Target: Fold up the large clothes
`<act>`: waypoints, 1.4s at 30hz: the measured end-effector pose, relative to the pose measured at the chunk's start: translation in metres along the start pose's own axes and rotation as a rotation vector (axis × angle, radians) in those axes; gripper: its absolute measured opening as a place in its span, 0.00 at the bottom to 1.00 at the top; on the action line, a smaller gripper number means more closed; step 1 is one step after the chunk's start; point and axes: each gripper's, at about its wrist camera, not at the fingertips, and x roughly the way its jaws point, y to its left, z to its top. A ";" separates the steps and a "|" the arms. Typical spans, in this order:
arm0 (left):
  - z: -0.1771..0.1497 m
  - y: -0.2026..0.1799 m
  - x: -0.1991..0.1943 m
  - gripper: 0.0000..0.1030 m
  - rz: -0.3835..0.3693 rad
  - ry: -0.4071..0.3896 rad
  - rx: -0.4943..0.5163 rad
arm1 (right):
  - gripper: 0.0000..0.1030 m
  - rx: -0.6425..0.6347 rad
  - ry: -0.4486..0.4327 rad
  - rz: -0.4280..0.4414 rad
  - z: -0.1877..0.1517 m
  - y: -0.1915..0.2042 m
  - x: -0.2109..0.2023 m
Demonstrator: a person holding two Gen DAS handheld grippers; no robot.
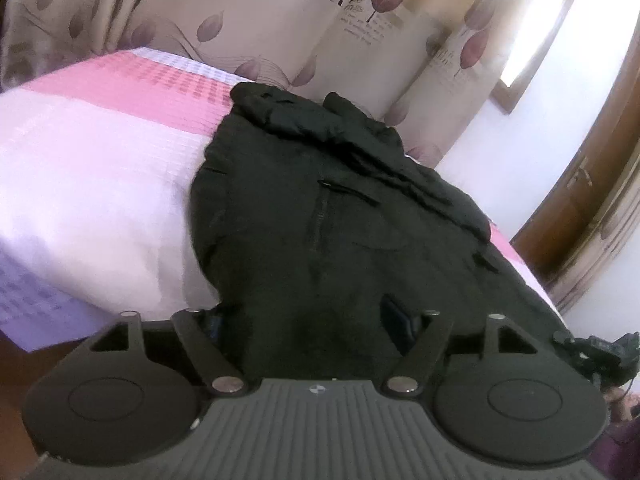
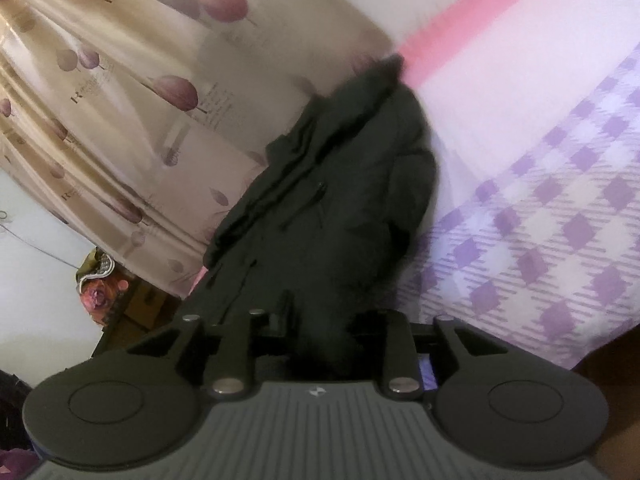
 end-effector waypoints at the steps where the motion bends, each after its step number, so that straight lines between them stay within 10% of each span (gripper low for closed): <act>1: -0.001 -0.002 0.004 0.56 0.005 0.008 0.002 | 0.26 -0.006 0.007 -0.004 -0.001 0.001 0.004; 3: -0.002 -0.003 0.011 0.13 0.035 0.038 0.019 | 0.21 -0.016 0.015 -0.008 -0.003 0.003 0.010; 24: 0.041 -0.017 -0.036 0.11 -0.115 -0.158 -0.153 | 0.11 0.123 -0.076 0.211 0.030 0.029 -0.020; 42: 0.146 -0.031 0.014 0.12 -0.082 -0.289 -0.208 | 0.12 0.093 -0.148 0.294 0.145 0.037 0.050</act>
